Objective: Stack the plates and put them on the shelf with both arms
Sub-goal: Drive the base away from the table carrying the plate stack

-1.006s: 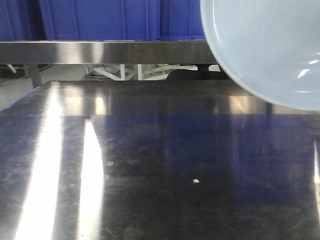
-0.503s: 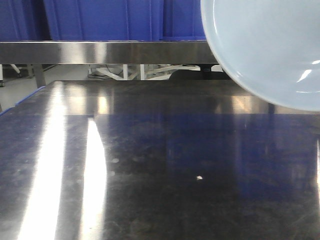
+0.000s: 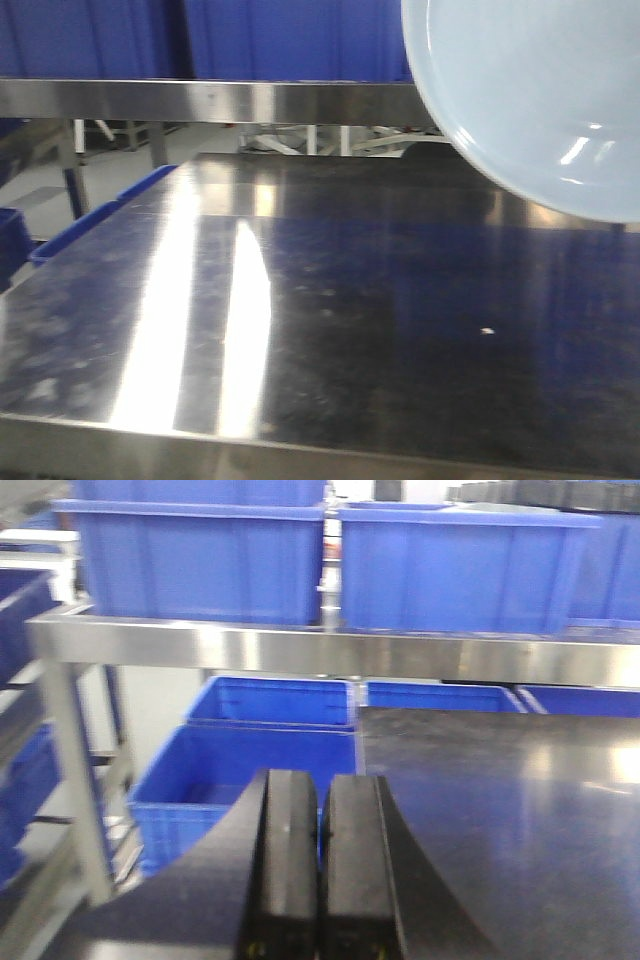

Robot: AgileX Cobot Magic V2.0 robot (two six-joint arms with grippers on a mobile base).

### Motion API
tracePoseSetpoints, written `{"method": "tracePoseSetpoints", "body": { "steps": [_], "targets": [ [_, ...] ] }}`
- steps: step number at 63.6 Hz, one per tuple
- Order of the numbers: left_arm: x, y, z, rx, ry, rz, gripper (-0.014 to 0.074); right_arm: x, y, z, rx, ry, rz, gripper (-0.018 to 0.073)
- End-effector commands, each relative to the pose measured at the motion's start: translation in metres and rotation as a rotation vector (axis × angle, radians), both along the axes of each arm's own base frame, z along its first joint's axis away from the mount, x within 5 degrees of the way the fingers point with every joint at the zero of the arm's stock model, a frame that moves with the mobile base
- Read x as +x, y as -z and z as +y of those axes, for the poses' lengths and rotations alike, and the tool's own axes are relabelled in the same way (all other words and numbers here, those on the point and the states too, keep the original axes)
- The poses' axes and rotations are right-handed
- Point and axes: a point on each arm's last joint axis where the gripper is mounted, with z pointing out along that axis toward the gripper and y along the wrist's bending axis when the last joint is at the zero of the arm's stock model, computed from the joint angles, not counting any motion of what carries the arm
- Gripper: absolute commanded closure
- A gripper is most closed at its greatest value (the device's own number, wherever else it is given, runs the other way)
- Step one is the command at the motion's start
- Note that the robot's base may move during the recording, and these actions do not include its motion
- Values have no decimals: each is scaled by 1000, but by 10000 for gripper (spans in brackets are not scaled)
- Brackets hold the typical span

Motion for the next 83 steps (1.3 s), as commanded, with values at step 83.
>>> {"method": "tracePoseSetpoints", "body": {
  "steps": [83],
  "targets": [
    [0, -17, 1, -23, -13, -102, 516, 0, -20, -2, 26, 21, -133, 510]
  ]
}}
